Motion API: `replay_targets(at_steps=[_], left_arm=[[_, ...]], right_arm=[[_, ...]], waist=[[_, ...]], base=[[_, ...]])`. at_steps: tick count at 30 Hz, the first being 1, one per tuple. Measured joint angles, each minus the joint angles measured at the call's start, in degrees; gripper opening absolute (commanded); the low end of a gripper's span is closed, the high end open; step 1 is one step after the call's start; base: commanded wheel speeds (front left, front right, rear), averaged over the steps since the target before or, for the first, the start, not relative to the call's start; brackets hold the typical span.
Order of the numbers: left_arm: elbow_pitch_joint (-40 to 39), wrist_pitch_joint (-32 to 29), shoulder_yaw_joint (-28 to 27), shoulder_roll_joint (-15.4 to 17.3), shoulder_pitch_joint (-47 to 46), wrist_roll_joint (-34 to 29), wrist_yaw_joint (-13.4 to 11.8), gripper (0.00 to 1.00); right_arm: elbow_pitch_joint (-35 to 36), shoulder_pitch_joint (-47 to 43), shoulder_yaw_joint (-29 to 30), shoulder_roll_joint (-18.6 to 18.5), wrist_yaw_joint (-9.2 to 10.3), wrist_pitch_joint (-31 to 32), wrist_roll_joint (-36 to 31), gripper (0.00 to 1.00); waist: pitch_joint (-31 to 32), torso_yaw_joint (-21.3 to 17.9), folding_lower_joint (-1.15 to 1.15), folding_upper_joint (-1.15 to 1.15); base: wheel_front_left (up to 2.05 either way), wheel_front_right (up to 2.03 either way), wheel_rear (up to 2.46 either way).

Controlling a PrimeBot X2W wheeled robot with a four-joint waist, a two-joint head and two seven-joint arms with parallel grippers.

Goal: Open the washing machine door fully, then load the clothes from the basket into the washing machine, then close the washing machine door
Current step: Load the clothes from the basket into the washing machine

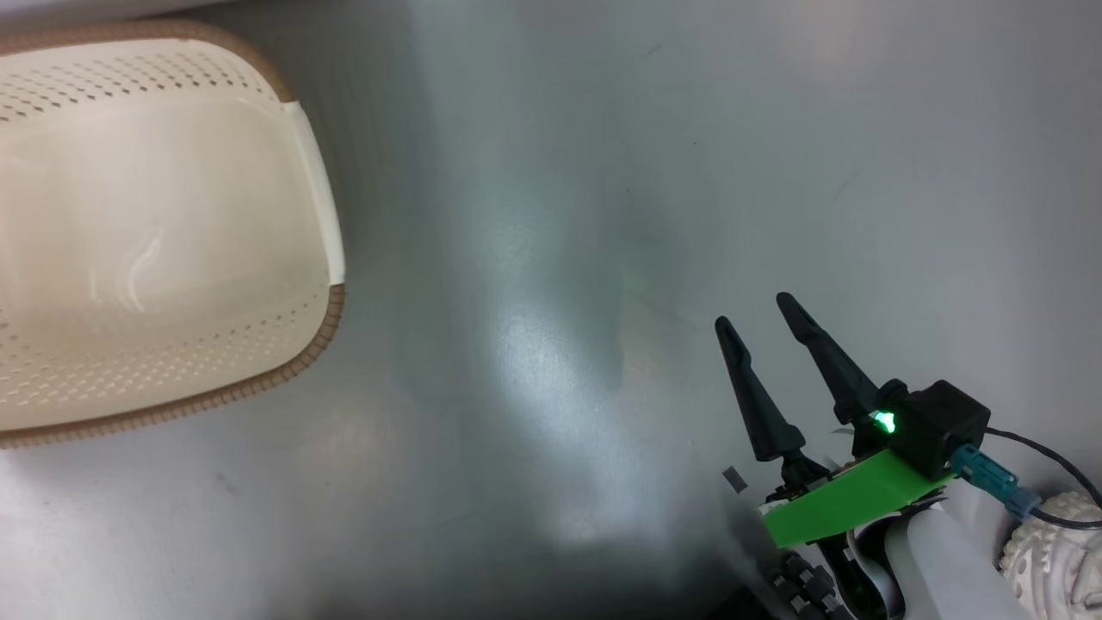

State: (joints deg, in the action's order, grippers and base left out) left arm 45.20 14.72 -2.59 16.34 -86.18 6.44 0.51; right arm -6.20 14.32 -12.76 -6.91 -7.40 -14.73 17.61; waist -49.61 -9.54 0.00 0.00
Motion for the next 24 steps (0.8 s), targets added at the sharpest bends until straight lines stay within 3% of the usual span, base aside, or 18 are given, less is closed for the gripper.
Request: replay_targets(at_steps=[17,24], left_arm=[[-5.08,-0.01,-0.51,-7.3,11.87,0.19,0.08,1.0],[-7.56,0.0,-0.45,-10.07,18.37,1.01,2.01,1.0]], right_arm=[[-1.63,1.43,1.26,-0.63,0.0,0.0,0.22,1.0],[-2.35,1.35,2.07,-0.65,0.0,0.0,0.22,1.0]], waist=[[7.25,3.99,0.0,0.0],[10.87,5.84,0.0,0.0]], base=[[0.0,0.0,0.0],[0.0,0.0,0.0]])
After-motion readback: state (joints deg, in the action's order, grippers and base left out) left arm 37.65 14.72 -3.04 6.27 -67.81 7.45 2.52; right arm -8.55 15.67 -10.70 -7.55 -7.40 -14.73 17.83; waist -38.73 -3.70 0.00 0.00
